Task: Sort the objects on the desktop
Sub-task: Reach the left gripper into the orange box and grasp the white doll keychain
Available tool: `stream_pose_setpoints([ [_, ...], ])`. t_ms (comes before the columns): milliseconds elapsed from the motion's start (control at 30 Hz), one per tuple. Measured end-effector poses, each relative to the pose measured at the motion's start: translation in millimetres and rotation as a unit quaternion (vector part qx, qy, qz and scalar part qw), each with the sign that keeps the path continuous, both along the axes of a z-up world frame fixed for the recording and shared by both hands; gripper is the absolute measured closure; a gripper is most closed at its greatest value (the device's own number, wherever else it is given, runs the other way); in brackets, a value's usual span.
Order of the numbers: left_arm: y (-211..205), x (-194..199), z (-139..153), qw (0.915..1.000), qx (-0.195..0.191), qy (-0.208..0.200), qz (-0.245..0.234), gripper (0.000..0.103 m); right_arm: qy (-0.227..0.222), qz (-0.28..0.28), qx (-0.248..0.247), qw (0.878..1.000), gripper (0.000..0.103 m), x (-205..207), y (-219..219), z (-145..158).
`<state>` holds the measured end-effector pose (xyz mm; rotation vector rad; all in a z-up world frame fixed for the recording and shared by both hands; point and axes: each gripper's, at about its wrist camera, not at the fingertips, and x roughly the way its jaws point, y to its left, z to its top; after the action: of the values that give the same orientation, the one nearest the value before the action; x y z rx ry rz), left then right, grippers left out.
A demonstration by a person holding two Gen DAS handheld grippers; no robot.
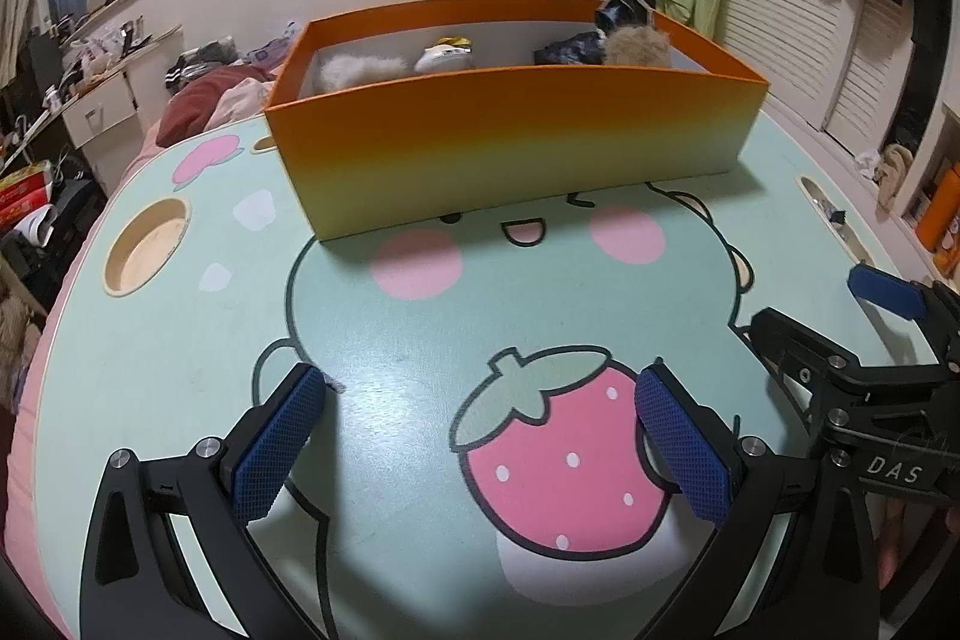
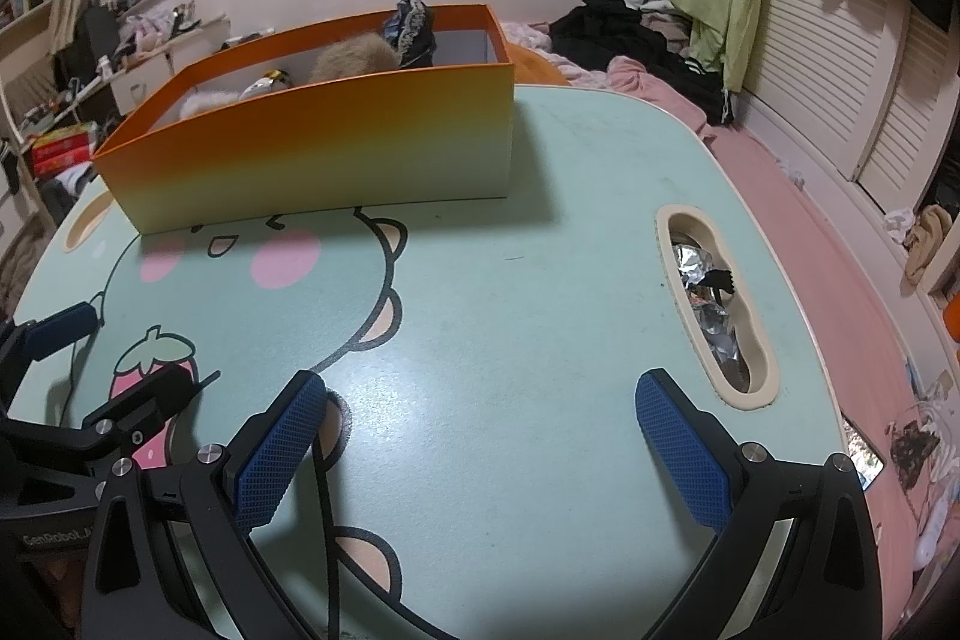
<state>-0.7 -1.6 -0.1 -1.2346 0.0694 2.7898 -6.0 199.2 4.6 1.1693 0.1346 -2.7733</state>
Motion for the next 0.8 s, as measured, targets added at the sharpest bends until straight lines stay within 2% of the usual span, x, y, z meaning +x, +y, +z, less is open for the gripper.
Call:
stream_pose_setpoints([
  [67,-2,-4,3,0.9996,-0.001,-0.016,-0.022,0.002,0.000,0.002,0.000,1.000,0.000,1,0,1],
  [133,-14,-4,15,0.9992,0.024,-0.020,-0.025,0.033,0.000,0.004,0.000,1.000,0.000,0,0,-2],
  [167,-20,-3,21,0.9990,0.035,-0.019,-0.021,0.055,0.000,0.006,0.000,1.000,0.000,1,0,-1],
  [200,-25,-5,33,0.9987,0.048,-0.013,-0.016,0.060,0.000,0.006,0.000,1.000,0.000,5,1,-1],
  [333,-39,-26,83,0.9932,0.106,0.025,-0.042,0.061,0.000,0.010,0.001,1.000,0.000,3,0,1],
  [433,-37,-74,102,0.9911,0.122,0.005,-0.052,0.064,0.000,0.011,0.000,1.000,0.000,1,1,0],
  [467,-31,-98,102,0.9910,0.119,-0.016,-0.059,0.064,0.000,0.011,0.000,1.000,0.000,1,1,0],
  [533,-22,-138,95,0.9942,0.096,-0.039,-0.031,0.064,0.000,0.011,0.000,1.000,0.000,1,1,0],
  [600,-9,-162,85,0.9966,0.064,-0.050,-0.010,0.064,0.000,0.011,0.000,1.000,0.000,1,1,0],
  [700,2,-188,70,0.9971,0.039,-0.066,0.000,0.062,0.000,0.012,0.000,1.000,0.000,1,1,0],
  [733,4,-195,65,0.9966,0.031,-0.077,0.000,0.062,0.000,0.013,0.000,1.000,0.000,1,0,0],
  [767,6,-204,55,0.9930,0.034,-0.113,-0.004,0.064,0.000,0.013,-0.001,1.000,0.000,0,-1,0],
  [800,5,-207,48,0.9907,0.045,-0.128,-0.005,0.066,0.000,0.014,-0.001,1.000,0.000,0,-1,-1],
])
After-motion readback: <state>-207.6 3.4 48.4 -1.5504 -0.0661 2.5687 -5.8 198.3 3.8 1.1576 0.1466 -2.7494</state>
